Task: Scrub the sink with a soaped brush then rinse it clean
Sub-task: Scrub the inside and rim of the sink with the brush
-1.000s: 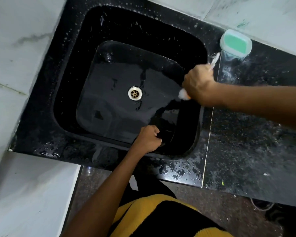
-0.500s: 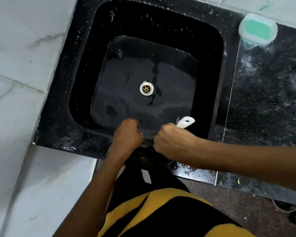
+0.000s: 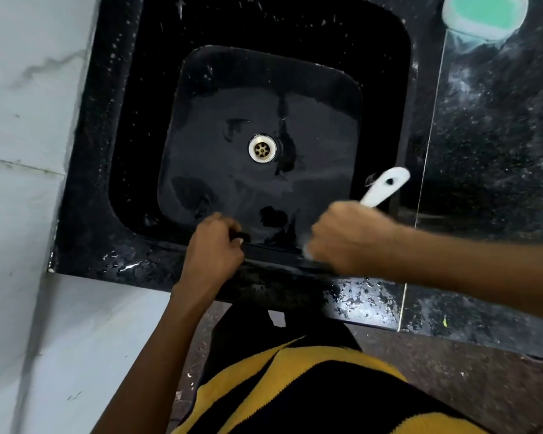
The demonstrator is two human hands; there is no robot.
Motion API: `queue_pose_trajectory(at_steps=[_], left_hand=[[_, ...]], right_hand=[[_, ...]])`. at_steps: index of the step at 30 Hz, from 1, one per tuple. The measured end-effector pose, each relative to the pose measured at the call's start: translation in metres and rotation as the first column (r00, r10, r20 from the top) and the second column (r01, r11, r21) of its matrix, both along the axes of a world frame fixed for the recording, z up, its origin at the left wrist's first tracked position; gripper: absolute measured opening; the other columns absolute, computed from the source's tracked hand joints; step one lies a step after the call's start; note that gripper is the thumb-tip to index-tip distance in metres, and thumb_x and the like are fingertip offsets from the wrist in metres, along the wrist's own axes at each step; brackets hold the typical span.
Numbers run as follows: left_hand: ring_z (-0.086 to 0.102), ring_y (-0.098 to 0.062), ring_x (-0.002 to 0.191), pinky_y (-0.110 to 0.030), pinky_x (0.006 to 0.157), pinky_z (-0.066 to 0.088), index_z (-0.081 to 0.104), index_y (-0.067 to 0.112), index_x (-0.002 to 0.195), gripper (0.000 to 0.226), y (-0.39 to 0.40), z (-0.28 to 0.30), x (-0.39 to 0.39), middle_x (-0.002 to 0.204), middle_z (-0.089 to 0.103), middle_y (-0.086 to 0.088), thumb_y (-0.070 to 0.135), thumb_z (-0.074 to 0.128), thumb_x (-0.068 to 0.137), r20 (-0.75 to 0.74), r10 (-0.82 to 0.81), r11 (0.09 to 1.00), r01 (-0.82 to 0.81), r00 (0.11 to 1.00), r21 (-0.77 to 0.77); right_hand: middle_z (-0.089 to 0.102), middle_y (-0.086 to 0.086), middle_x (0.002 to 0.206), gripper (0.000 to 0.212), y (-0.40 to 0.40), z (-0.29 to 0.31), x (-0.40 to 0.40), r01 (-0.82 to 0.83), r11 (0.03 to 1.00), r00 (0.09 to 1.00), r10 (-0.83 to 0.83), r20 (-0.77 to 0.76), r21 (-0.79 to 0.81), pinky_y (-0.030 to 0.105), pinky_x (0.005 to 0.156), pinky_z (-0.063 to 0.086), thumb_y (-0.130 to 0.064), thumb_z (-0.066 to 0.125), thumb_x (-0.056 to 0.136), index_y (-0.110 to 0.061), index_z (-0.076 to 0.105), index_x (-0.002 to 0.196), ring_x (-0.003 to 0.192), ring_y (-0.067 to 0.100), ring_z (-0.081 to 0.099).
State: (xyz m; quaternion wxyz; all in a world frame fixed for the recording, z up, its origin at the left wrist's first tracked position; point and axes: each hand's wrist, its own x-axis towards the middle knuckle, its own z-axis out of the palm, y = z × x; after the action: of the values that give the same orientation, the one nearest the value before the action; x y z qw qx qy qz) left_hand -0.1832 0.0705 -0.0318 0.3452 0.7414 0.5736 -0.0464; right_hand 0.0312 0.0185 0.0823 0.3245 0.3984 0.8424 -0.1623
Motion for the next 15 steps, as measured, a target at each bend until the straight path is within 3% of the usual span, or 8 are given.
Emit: queue_pose_trajectory(at_steps=[4,6,8,9,10,12,14,15], left_hand=[[0.062,-0.030,0.090,-0.037,0.077,0.052,0.073,0.011,0.094,0.023,0.003,0.008,-0.007,0.100,0.062,-0.010,0.010,0.065,0.073,0.009,0.080,0.992,-0.080,0.997,0.094],[0.061,-0.028,0.092,-0.037,0.077,0.052,0.073,0.012,0.095,0.024,0.005,0.012,-0.016,0.101,0.061,-0.009,0.017,0.066,0.073,-0.007,0.145,0.981,-0.143,0.989,0.131],[0.059,-0.028,0.097,-0.040,0.083,0.052,0.073,0.012,0.099,0.026,0.007,0.015,-0.026,0.104,0.060,-0.008,0.014,0.069,0.073,-0.028,0.189,0.968,-0.181,0.982,0.175],[0.058,-0.029,0.100,-0.042,0.087,0.051,0.073,0.012,0.101,0.027,0.008,0.016,-0.030,0.106,0.059,-0.008,0.013,0.070,0.074,-0.043,0.204,0.962,-0.193,0.978,0.194],[0.056,-0.029,0.102,-0.043,0.090,0.051,0.073,0.012,0.102,0.027,0.009,0.017,-0.033,0.107,0.060,-0.008,0.012,0.071,0.075,-0.056,0.217,0.957,-0.201,0.974,0.208],[0.056,-0.028,0.106,-0.045,0.094,0.050,0.074,0.013,0.103,0.025,0.010,0.017,-0.038,0.108,0.060,-0.006,0.013,0.071,0.078,-0.072,0.241,0.952,-0.221,0.968,0.209],[0.056,-0.027,0.108,-0.045,0.095,0.050,0.074,0.014,0.102,0.022,0.011,0.018,-0.041,0.108,0.061,-0.005,0.015,0.072,0.080,-0.067,0.249,0.955,-0.233,0.966,0.186],[0.056,-0.027,0.108,-0.045,0.095,0.050,0.074,0.015,0.101,0.021,0.011,0.019,-0.041,0.108,0.061,-0.004,0.016,0.072,0.081,-0.062,0.245,0.956,-0.231,0.967,0.180]], right_hand=[[0.064,0.001,0.079,0.023,0.018,-0.038,-0.061,0.125,0.985,0.979,-0.104,-0.173,0.116,0.030,0.042,0.010,-0.019,0.042,0.090,-0.023,0.063,0.097,0.069,0.022,0.064],[0.059,0.001,0.072,0.020,0.029,-0.048,-0.070,0.183,0.968,0.954,-0.134,-0.267,0.170,0.030,0.043,0.014,-0.018,0.045,0.086,-0.026,0.063,0.092,0.058,0.025,0.052],[0.055,0.007,0.060,0.022,0.029,-0.047,-0.061,0.206,0.972,0.891,-0.136,-0.433,0.118,0.028,0.044,0.030,-0.011,0.056,0.076,-0.025,0.046,0.064,0.050,0.029,0.054],[0.054,0.011,0.053,0.036,0.027,-0.043,-0.050,0.223,0.969,0.835,-0.134,-0.534,0.106,0.029,0.044,0.036,-0.005,0.060,0.069,-0.024,0.031,0.058,0.045,0.031,0.056],[0.055,0.013,0.051,0.054,0.024,-0.033,-0.034,0.241,0.969,0.826,-0.172,-0.536,0.060,0.030,0.043,0.038,-0.003,0.061,0.066,-0.026,0.013,0.059,0.044,0.032,0.058],[0.066,0.010,0.070,0.050,0.012,-0.023,-0.005,0.173,0.985,0.937,-0.167,-0.306,-0.009,0.033,0.052,0.044,-0.006,0.053,0.080,-0.027,0.010,0.063,0.061,0.030,0.065],[0.069,0.005,0.092,0.020,-0.004,-0.014,0.014,0.107,0.989,0.992,-0.112,-0.049,-0.106,0.034,0.065,0.043,-0.012,0.040,0.093,-0.022,0.045,0.076,0.084,0.028,0.066],[0.068,0.004,0.096,0.020,-0.006,-0.008,0.014,0.063,0.990,0.998,-0.063,0.002,-0.129,0.034,0.066,0.042,-0.013,0.038,0.095,-0.021,0.055,0.089,0.088,0.028,0.066]])
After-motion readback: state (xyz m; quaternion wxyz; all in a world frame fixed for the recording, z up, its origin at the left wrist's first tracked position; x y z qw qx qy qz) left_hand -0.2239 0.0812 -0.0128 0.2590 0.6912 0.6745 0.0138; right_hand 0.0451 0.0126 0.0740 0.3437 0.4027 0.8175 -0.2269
